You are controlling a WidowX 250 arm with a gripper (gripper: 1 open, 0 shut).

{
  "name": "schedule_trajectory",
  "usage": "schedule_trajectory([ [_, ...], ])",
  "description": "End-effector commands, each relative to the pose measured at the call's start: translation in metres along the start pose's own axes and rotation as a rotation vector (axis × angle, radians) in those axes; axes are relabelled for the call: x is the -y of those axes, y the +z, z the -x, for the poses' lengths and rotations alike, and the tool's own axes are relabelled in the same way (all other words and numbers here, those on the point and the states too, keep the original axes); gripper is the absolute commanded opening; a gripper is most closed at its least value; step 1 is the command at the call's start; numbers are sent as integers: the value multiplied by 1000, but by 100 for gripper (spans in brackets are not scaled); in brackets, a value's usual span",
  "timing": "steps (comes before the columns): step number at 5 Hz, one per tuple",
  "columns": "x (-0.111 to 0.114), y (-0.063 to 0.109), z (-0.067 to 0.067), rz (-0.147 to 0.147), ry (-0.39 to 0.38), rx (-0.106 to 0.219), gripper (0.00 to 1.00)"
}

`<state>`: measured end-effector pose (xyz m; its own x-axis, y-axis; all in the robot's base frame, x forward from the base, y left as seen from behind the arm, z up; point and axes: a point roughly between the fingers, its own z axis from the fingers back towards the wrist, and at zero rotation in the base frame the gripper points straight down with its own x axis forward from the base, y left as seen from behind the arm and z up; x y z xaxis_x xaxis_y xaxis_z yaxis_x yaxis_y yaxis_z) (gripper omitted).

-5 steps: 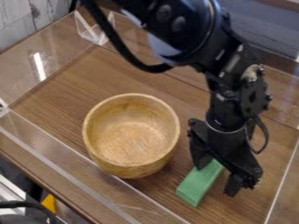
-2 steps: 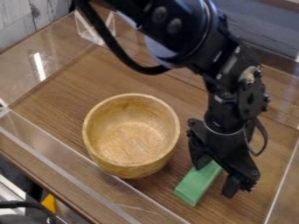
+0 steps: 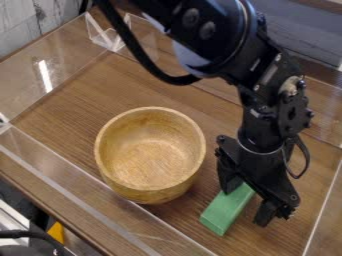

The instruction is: Put the green block in the brown bowl

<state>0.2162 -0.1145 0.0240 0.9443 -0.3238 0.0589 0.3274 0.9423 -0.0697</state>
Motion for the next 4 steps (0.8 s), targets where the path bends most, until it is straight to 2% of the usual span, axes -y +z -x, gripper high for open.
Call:
schedule_trajectory([
  [1,11,-22,19,-1,14,-81,100],
  [2,22,-27,23,1,6,-86,0],
  [4,14,-10,29,17,73,-76,0],
])
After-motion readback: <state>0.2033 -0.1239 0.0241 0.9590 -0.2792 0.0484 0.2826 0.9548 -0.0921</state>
